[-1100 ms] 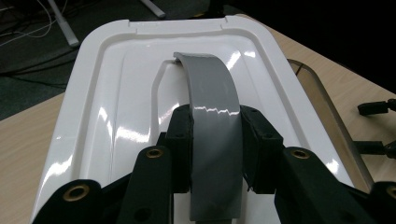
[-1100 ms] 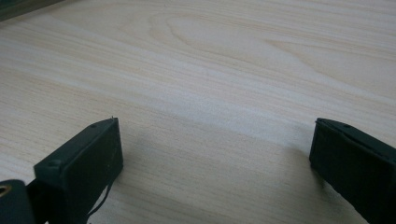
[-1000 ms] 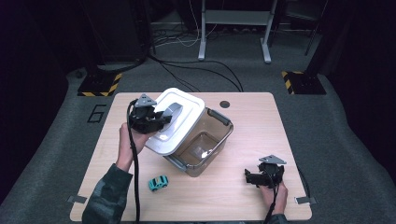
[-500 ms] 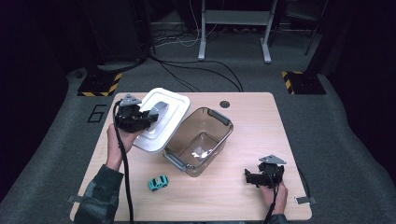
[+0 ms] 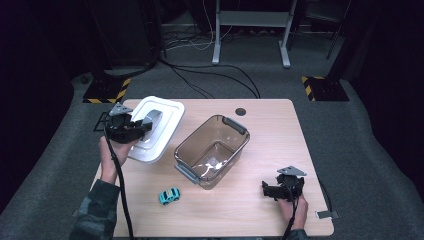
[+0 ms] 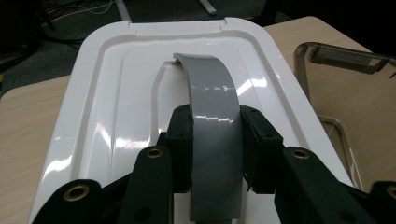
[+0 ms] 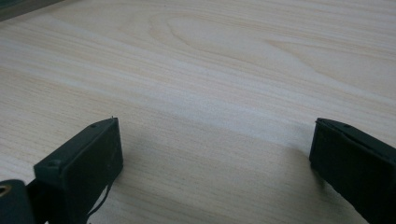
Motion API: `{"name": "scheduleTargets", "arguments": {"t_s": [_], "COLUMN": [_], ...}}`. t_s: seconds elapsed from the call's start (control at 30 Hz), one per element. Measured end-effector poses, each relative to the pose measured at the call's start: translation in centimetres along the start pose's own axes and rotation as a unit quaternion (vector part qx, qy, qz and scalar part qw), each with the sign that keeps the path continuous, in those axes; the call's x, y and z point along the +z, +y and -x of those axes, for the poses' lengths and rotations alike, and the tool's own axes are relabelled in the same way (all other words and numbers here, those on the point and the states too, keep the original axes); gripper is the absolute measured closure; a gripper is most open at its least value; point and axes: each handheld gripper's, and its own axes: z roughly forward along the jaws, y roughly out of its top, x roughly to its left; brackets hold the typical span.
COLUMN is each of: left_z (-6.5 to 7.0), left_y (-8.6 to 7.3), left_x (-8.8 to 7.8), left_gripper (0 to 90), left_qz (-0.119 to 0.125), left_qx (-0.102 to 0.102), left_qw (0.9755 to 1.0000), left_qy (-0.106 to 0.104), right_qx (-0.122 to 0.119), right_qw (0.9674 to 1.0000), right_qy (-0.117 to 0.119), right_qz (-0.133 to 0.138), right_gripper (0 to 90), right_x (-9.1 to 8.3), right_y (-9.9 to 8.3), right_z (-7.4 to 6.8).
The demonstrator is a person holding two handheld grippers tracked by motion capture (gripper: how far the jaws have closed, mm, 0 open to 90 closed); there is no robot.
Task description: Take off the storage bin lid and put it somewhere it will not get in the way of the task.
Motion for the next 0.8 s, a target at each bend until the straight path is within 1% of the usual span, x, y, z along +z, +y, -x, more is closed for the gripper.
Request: {"name": "scheduleTargets", "arguments": {"t_s": [0.13,0.43,0.5,0.7,0.77,0.8], "left_z": [-1.0,-2.8,-3.1,-4.0,-4.3,-4.5], "left_y": [-0.6,-2.0,-2.3,-3.3,-3.6,-3.9], "left_x": [-0.1,-0.1,0.1,0.7,1.0,1.2], "left_gripper": [67.1,67.1,67.1,67.1,67.1,67.1], "left_qz": [-0.001,-0.001,-0.001,-0.004,-0.007,-0.009], "left_qx": [-0.007,-0.023,-0.025,-0.043,-0.045,-0.050], "left_qw": [0.9999,0.9994,0.9993,0.9983,0.9981,0.9978], "left_qy": [0.010,0.024,0.029,0.039,0.040,0.043], "right_qx": [0.000,0.000,0.000,0.000,0.000,0.000], "right_qw": [1.0000,1.0000,1.0000,1.0000,1.0000,1.0000], "right_qy": [0.000,0.000,0.000,0.000,0.000,0.000], "right_qz": [0.000,0.000,0.000,0.000,0.000,0.000], "right_gripper": [1.8,1.8,1.8,1.8,1.8,1.8], "right_x": [0.0,0.0,0.0,0.0,0.0,0.0], "right_y": [0.0,0.0,0.0,0.0,0.0,0.0], "right_z": [0.0,0.0,0.0,0.0,0.0,0.0]}}
